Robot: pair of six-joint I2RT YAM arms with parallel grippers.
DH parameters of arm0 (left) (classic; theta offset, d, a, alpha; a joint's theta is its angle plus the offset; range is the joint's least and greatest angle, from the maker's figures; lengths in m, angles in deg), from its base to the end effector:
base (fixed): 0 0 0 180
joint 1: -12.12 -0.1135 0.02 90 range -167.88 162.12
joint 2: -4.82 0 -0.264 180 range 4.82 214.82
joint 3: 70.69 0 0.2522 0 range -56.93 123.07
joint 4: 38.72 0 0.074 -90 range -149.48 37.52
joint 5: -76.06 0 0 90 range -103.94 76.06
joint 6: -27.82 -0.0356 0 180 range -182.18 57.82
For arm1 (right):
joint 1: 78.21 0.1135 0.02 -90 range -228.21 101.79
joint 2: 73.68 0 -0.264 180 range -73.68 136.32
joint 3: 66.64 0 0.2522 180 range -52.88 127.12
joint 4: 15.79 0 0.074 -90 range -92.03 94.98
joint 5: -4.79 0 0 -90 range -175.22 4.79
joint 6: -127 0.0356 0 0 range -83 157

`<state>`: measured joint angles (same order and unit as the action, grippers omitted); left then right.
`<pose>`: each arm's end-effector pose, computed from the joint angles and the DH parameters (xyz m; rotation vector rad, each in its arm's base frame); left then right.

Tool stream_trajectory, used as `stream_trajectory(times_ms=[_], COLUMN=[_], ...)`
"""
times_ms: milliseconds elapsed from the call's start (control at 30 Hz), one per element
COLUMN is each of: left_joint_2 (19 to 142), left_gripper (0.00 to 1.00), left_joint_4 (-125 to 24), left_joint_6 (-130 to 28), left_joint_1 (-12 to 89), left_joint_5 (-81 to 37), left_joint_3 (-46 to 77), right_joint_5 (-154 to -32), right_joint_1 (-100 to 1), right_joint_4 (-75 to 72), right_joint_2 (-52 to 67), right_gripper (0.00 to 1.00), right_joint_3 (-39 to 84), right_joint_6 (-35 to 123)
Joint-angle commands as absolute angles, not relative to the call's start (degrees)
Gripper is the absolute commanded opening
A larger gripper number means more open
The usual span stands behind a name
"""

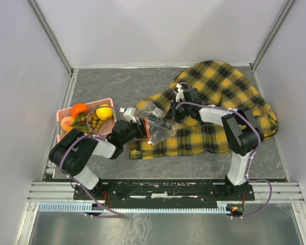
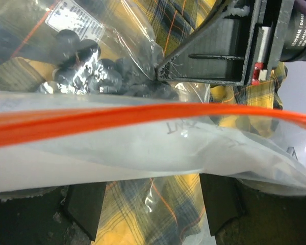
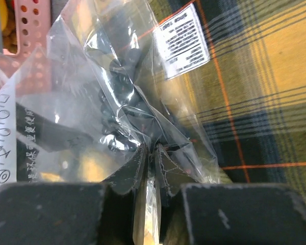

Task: Open the zip-top bag and remove the fake food
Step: Pick up the fake fruit from the zipper food storage bag.

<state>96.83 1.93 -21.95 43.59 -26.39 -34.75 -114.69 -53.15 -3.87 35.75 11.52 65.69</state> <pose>0.2304 -0.1500 0.1392 0.0127 1.9732 -1.0509 0.3549 0.1853 0.1597 -0.1998 2.4402 1.0469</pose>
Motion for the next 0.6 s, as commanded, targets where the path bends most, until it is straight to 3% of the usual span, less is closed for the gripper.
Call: stream_trajectory(times_ms=[0,167,567], left_joint_2=[96.1,95.4,93.5], left_gripper=[0.76,0.82,0.82], left_joint_4=[5.6,6.9,-0.8], left_joint_6=[-19.2,-16.9,-16.9], left_joint_1=[43.2,43.2,43.4], left_joint_5=[-25.2,-24.5,-21.2], left_joint_3=[-34.9,-35.9,-36.5], right_joint_5=[-120.4,-121.5,-119.3], right_joint_1=[-52.9,-52.8,-51.0], right_joint_4=[-13.0,-15.5,-14.7], right_joint_2=[30.9,29.2,28.9], right_gripper=[0.15,0.15,0.15], right_joint_3=[8.6,6.5,2.6], right_joint_6=[72.9,75.2,74.6])
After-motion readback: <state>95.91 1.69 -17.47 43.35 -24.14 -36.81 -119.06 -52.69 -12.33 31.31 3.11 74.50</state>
